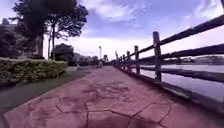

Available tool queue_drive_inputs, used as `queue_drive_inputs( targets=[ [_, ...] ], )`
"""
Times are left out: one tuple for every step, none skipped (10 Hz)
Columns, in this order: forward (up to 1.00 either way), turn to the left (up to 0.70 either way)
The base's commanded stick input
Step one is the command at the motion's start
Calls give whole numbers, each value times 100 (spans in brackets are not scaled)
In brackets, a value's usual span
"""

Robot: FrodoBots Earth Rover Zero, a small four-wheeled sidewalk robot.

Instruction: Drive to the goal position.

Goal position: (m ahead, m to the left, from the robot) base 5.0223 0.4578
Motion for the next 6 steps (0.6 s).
queue_drive_inputs(
  targets=[
    [100, 0],
    [100, 0],
    [100, 0],
    [100, 0],
    [100, 0],
    [100, 0]
  ],
)
